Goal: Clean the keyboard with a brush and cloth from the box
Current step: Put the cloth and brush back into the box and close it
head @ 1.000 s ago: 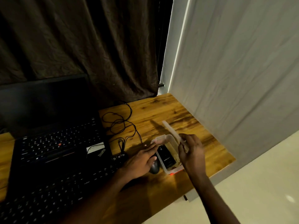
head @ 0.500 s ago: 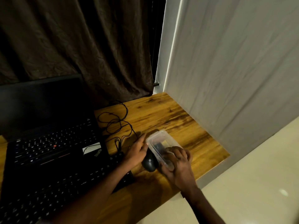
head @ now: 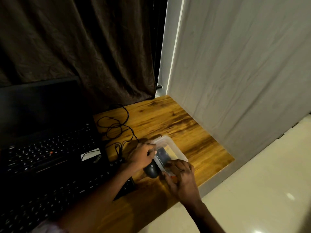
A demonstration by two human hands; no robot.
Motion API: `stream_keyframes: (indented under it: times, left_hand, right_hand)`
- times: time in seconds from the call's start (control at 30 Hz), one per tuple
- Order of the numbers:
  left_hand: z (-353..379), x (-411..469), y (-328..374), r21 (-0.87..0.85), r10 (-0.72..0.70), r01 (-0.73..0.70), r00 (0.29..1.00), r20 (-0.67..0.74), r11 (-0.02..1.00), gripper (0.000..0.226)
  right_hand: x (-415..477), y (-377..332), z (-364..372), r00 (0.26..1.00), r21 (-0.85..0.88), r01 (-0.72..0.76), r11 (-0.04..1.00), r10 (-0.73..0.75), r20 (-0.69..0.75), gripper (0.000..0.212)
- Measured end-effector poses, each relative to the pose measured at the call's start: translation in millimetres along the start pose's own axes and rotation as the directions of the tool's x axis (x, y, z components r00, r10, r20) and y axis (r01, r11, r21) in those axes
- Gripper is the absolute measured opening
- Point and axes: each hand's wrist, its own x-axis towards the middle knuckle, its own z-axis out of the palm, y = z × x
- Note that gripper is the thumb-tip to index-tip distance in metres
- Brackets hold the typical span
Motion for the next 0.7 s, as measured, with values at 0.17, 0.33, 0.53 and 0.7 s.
stream_keyframes:
  times: [0.17, 0.33, 0.53, 0.7]
  left_hand:
    - [1, 8, 5, -0.011, -0.051, 0.051, 0.999, 0.009, 0.999, 0.024]
    - [-2, 17, 11, -0.013, -0.085, 0.085, 0.996, -0.002, 0.996, 0.027]
    - [3, 34, 14, -0.060, -0.106, 0.110, 0.992, 0.067, 0.992, 0.037]
    - [7, 37, 21, 0.044, -0.024, 0.019, 0.993, 0.114, 0.999, 0.060]
  right_hand:
    - [-4, 2, 3, 1.000, 0.070, -0.002, 0.998, 0.004, -0.026, 0.023]
    - [-13, 9, 4, 0.998, 0.029, 0.064, 0.998, -0.064, 0.006, 0.031]
    - [-21, 15, 7, 0.987, -0.020, 0.144, 0.989, -0.143, 0.074, 0.041]
    - [-20, 15, -13, 0.999, 0.081, 0.027, 0.996, -0.030, 0.037, 0.038]
